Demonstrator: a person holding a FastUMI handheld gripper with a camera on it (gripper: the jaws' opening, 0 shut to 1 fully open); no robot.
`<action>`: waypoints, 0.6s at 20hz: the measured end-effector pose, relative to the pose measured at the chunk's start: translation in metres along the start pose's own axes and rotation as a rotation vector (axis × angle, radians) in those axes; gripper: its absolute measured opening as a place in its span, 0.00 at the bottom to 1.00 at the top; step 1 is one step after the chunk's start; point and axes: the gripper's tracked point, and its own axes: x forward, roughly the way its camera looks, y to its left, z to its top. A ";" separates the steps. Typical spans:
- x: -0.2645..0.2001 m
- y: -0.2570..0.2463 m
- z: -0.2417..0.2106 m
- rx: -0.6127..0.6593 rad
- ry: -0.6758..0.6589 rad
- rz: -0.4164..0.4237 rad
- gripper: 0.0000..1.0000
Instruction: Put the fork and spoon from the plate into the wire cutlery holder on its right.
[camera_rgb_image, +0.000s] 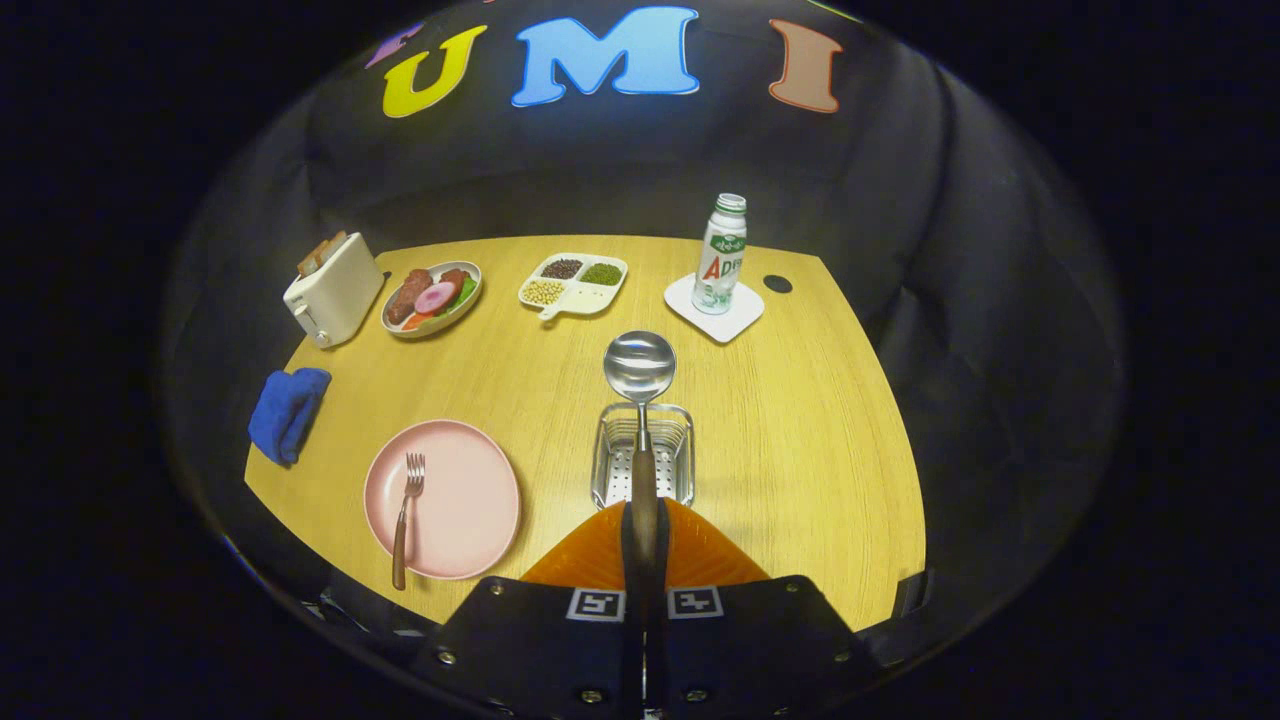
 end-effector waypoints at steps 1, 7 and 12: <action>0.000 -0.005 -0.007 -0.003 0.031 -0.002 0.01; 0.005 -0.015 -0.036 -0.067 0.186 0.009 0.01; 0.011 -0.014 -0.046 -0.156 0.322 0.011 0.02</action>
